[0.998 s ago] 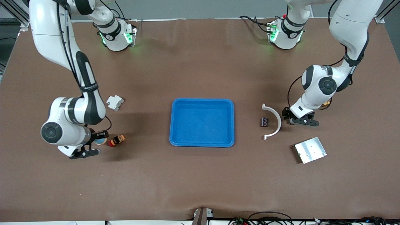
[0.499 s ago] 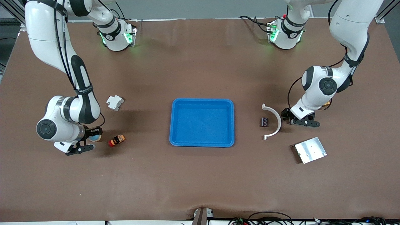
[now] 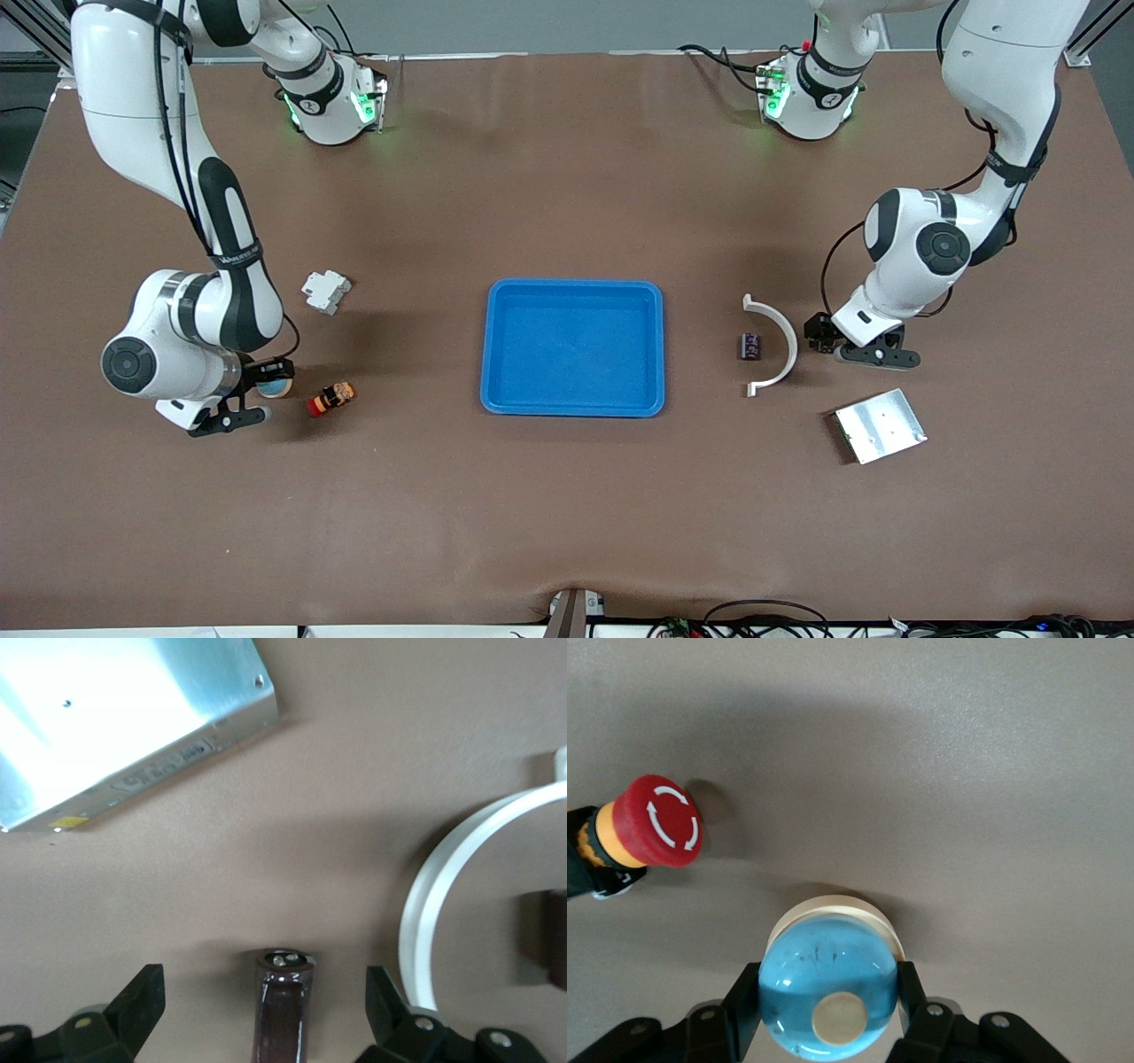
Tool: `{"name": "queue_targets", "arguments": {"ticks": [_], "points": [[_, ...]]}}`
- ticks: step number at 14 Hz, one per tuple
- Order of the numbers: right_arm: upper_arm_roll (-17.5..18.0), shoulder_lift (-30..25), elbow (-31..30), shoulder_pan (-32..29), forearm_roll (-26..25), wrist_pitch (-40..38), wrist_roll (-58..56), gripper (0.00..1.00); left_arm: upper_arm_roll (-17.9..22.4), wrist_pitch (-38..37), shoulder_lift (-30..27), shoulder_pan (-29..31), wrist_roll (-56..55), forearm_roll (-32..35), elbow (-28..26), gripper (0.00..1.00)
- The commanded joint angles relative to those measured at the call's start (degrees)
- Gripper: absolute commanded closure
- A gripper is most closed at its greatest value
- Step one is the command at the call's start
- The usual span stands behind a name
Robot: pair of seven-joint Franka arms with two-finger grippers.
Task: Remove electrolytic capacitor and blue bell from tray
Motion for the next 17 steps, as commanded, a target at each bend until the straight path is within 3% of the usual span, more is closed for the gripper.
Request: {"name": "queue_targets", "arguments": {"ticks": [1,3,7,10,14,17], "points": [[-0.04,-1.08,-1.29,0.11,1.44,0.45,-0.72,0.13,-2.4,-5.88,-2.61,0.38,-5.17,-1.43,2.62,0.0],[-0.04,-1.08,-1.29,0.03,1.44,0.28,-0.45,0.0,-3.71,-11.76,-2.88,0.38,-9.05,-1.52,6.92,0.0],[-0.04,-2.04,0.37,0.11,1.44,-1.65,-0.45,0.0,-4.78,-22.14,-3.32,0.12,-8.8,-1.52,16.23,0.0],[-0.92,-3.62,6.08,-0.24,1.44,-9.8,-0.19,0.0,-5.83,-27.77,-3.67,0.29,-8.1,-1.52,21.95,0.0],[0.04,-10.28,8.99,-1.11,1.26,-17.89,7.79,0.0,-6.27,-32.35,-6.21,0.2,-8.01,-1.52,25.49,0.0],[4.51,-17.66,9.0,-5.23,0.56,-25.63,10.26,0.0,-6.71,-35.15,-8.59,0.03,-8.1,-1.6,27.76,0.0]]}}
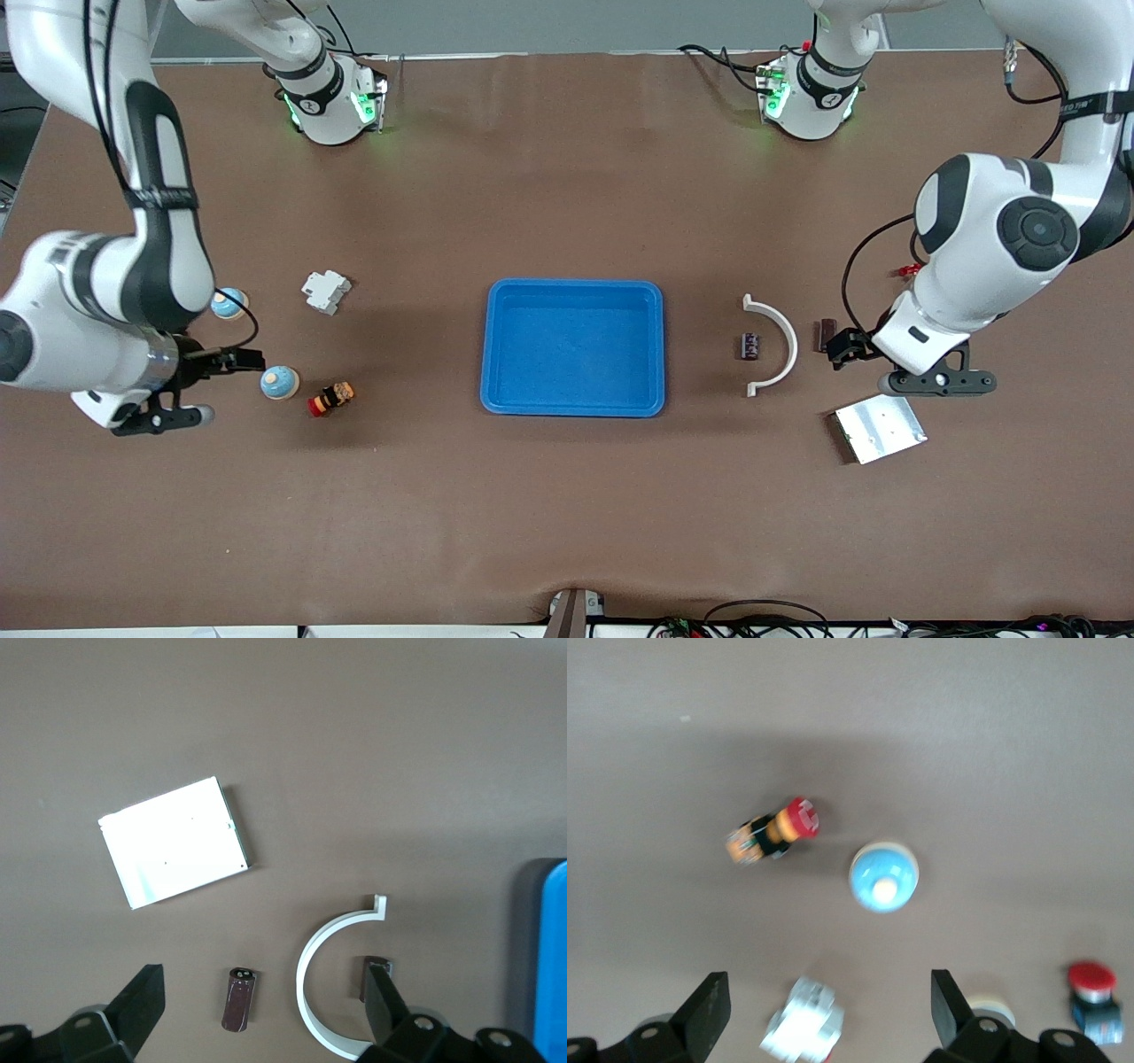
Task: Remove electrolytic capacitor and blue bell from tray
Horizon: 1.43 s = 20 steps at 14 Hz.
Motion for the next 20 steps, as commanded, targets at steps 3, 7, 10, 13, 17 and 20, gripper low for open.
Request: {"name": "queue_targets", "arguments": {"ticks": [3,7,10,13,17,20], "points": [[9.74,-12.53,-1.46,-8.13,-5.11,-7.7,3.14,0.0,-1.33,-11.63,-2.21,0.27,0.84,-0.99,8.33,0.0],[21.43,-17.02,-1.2,-16.73,-6.63,-9.12,10.61,0.0,-1.07,-18.58,-3.09,0.97,1.89,-1.86,15.19,0.0],[23.11,-18.26,1.69,-19.38,-6.63,-9.64,11.4,0.0,0.59,-22.89,-3.17,-0.24,3.38,-2.04,19.06,0.0],[23.13,-20.8,3.11,-21.23,-8.29,-15.09,13.43,0.0,8.49,-26.15,-4.05,-6.56,5.57,-4.49,21.35,0.0],[19.97,-22.75,3.11,-18.43,-9.8,-14.57,13.42,0.0,9.83,-30.44,-5.64,-7.72,7.34,-5.65,21.97,0.0],[17.23,-23.97,3.2,-16.05,-9.79,-15.18,13.42,0.0,9.4,-32.66,-5.55,-7.81,7.43,-5.64,23.91,0.0]]}}
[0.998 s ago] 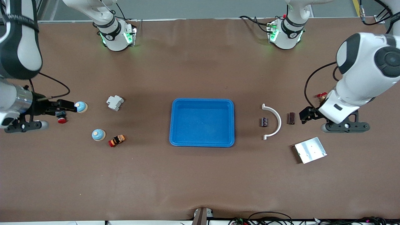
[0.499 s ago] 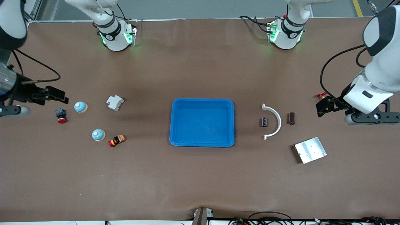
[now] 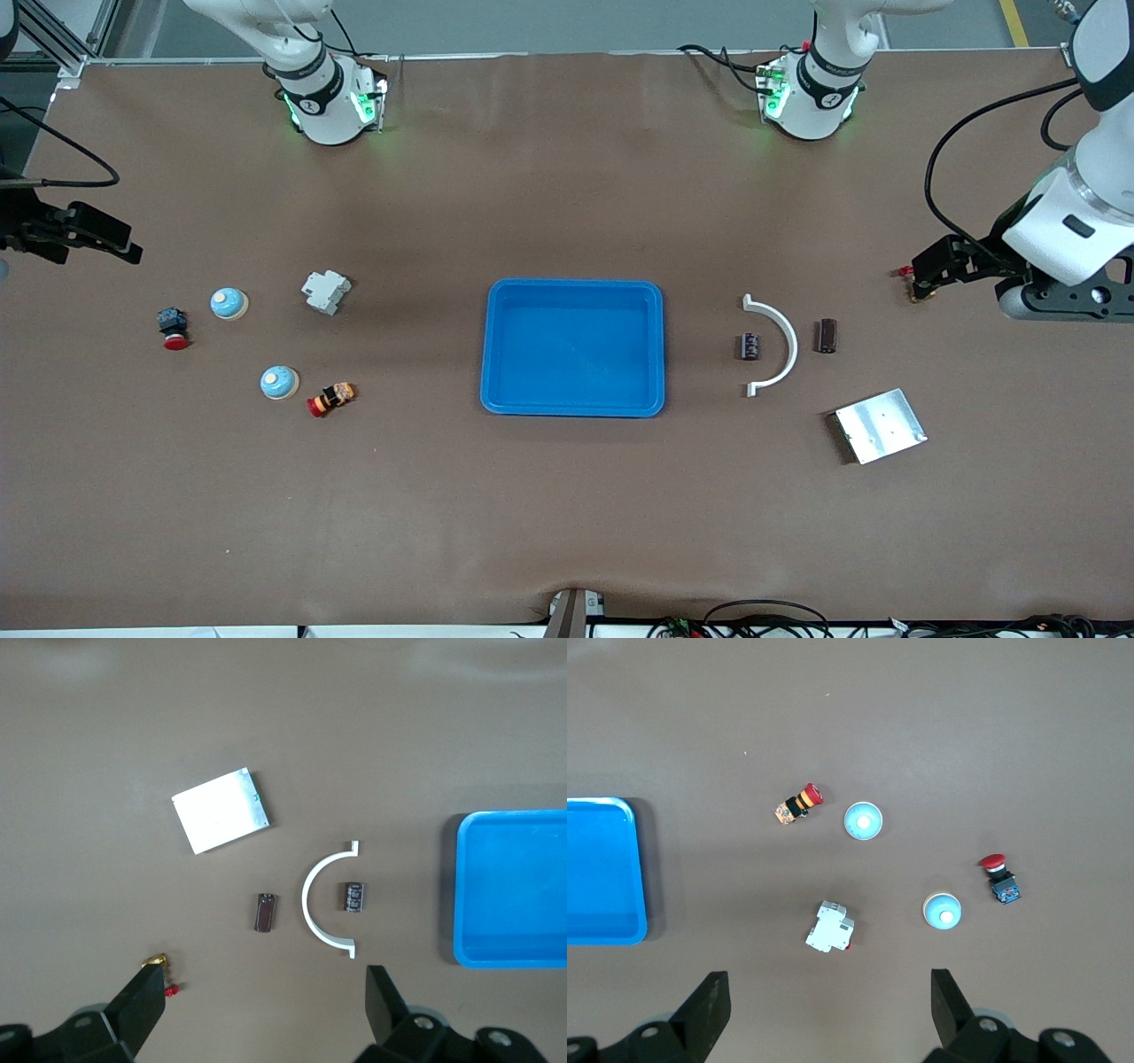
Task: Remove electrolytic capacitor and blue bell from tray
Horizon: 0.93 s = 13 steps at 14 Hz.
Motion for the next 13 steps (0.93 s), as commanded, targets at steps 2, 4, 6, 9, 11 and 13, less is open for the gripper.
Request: {"name": "queue_targets", "arguments": {"ticks": [2,4,6,9,11,13], "points": [[-1.86,-0.86,-0.11,1.87,-0.87,-0.6,0.75,0.0,0.38,-2.86,-0.17,-0.65,1.44,-1.19,1.67,0.0],[-1.95,-0.77,-0.02,1.69,-0.96,-0.59,0.74,0.0,0.2,-4.53,-0.17,-0.73,1.44,-1.02,1.77,0.0],[-1.95,-0.77,-0.02,1.69,-1.05,-0.68,0.66,0.0,0.29,-6.02,-0.17,-0.74,1.52,-0.93,2.29,0.0],[-1.95,-0.77,-0.11,1.69,-0.96,-0.33,-0.13,0.0,0.2,-6.82,-0.26,-0.91,1.61,-1.02,2.47,0.0],[-1.78,-0.68,-0.02,1.78,-0.96,-0.33,-0.75,0.0,0.2,-6.82,-0.52,-0.91,1.52,-1.02,2.47,0.0],[-2.12,-0.77,-0.11,0.91,-1.05,-0.59,-4.59,0.0,0.2,-6.82,-0.52,-0.91,1.61,-1.02,2.47,0.0]]}}
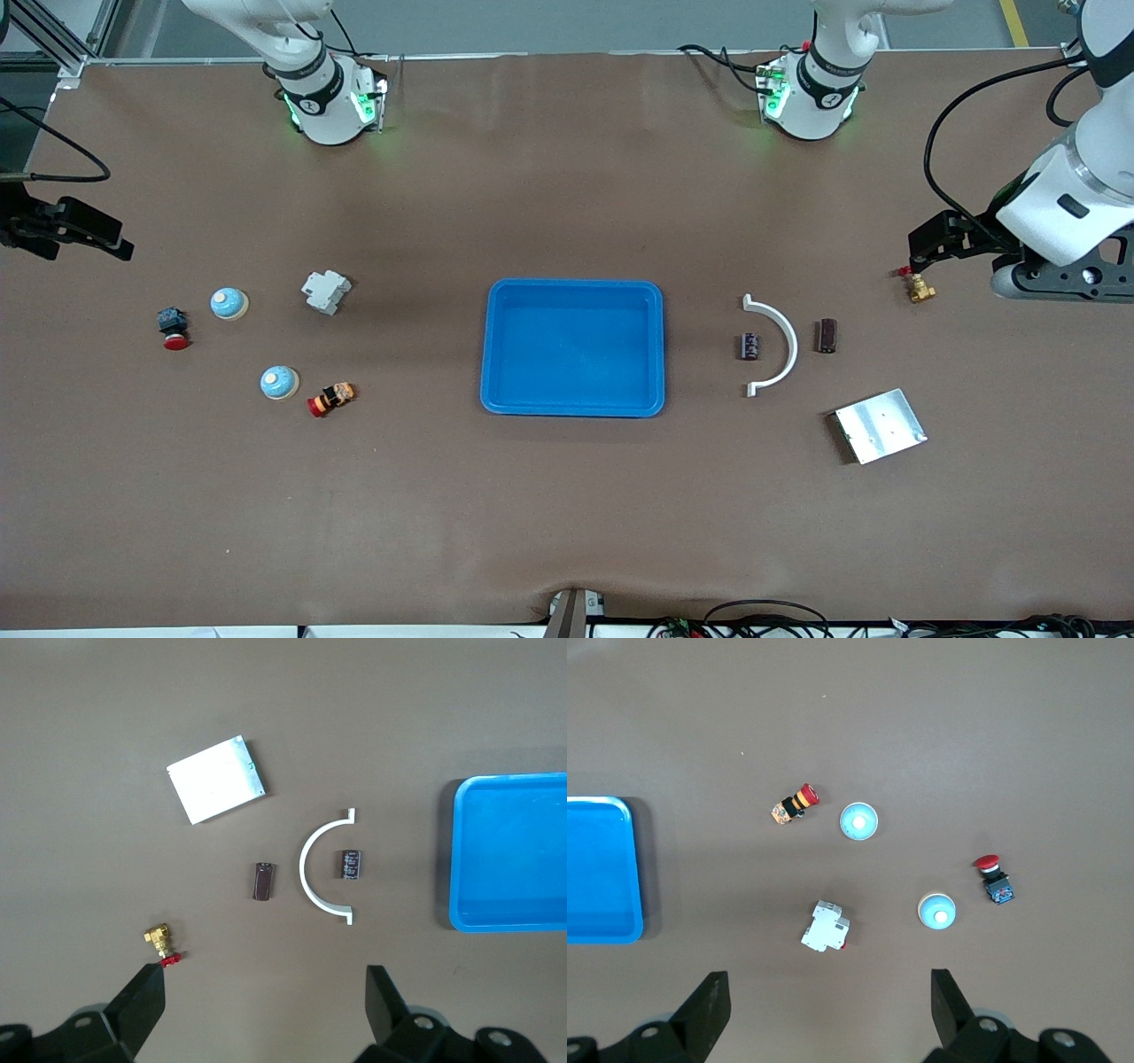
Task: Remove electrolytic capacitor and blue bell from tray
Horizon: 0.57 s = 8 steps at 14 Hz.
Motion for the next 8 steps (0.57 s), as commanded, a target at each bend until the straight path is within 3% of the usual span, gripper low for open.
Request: {"name": "queue_targets", "arguments": {"ticks": [1,8], "points": [[-0.49,-0.43,-0.1,-0.88,-0.67,-0.19,-4.06,0.0,0.41,-1.39,-0.46,-0.26,1.45,-0.86,0.74,0.0],[-0.14,-0.51,-0.1,-0.62,-0.67,-0.53,-3.28,0.0,0.59,-1.3,-0.63,-0.35,0.31,-0.51,0.82,0.0]]}}
